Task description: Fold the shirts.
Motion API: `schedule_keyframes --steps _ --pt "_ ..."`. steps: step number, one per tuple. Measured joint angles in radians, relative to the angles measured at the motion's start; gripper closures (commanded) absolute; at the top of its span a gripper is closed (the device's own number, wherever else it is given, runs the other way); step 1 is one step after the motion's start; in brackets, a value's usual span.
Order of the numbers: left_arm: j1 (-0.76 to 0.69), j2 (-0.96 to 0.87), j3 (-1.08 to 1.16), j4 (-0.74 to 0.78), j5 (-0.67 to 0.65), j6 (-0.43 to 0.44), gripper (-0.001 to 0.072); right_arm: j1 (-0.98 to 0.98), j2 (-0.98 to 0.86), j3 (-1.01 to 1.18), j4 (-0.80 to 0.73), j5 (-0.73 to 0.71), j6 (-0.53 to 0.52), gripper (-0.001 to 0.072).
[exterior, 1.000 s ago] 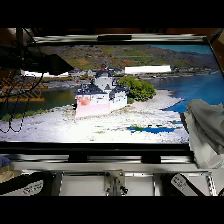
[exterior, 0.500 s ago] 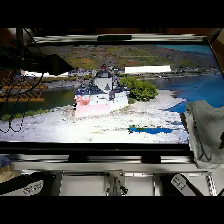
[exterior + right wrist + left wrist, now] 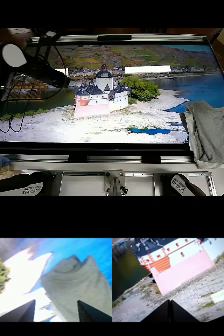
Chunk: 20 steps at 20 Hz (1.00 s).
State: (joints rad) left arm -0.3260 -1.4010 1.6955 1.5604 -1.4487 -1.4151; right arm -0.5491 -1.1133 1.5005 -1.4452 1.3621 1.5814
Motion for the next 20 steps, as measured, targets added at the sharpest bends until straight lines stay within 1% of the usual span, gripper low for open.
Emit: schedule_keyframes --steps 1,2,4,6,10,16,20 --pt "-0.011 -0.024 0.000 0.058 -0.035 -0.016 0.0358 0.090 -0.014 0.006 0.001 0.007 0.005 0.0087" --pt "-0.019 -0.050 0.000 0.103 -0.068 -0.038 -0.0013 0.182 -0.035 0.002 -0.006 0.029 0.013 0.0087" --pt "-0.029 -0.087 0.000 0.163 -0.109 -0.092 -0.0013 0.334 -0.091 -0.017 -0.011 0.079 0.038 0.0087" --pt "-0.035 -0.104 -0.002 0.194 -0.128 -0.128 -0.0013 0.444 -0.153 -0.031 0.003 0.111 0.062 0.0087" --pt "-0.039 -0.095 -0.006 0.208 -0.116 -0.142 -0.0013 0.591 -0.227 -0.042 0.022 0.136 0.083 0.0087" --pt "-0.042 -0.083 -0.048 0.129 -0.049 -0.141 -0.0013 0.668 -0.254 -0.046 0.030 0.144 0.089 0.0088" --pt "-0.041 -0.080 -0.093 0.098 -0.019 -0.111 -0.0013 0.680 -0.257 -0.046 0.031 0.146 0.091 0.0087"
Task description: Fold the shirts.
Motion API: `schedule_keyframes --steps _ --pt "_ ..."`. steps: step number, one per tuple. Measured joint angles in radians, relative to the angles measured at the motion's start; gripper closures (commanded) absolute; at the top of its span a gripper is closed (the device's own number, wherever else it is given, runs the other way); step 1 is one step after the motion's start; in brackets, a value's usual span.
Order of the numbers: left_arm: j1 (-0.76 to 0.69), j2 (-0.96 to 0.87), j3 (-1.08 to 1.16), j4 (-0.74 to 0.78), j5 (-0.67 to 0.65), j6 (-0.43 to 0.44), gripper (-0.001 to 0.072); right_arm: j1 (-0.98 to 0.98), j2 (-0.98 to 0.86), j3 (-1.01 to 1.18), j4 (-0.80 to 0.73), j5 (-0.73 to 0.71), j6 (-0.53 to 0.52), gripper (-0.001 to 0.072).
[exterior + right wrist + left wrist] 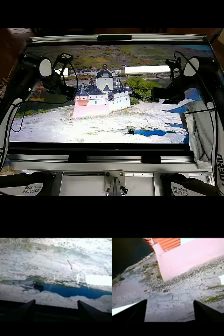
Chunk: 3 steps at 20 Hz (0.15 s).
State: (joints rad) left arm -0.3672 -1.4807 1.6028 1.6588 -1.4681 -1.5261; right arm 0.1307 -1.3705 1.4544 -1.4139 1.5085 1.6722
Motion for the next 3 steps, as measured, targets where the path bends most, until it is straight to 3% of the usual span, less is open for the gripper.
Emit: schedule_keyframes --steps 3 --pt "0.006 0.010 -0.022 -0.010 0.013 0.013 -0.0013 0.001 -0.001 0.000 0.000 0.000 0.000 0.0087"
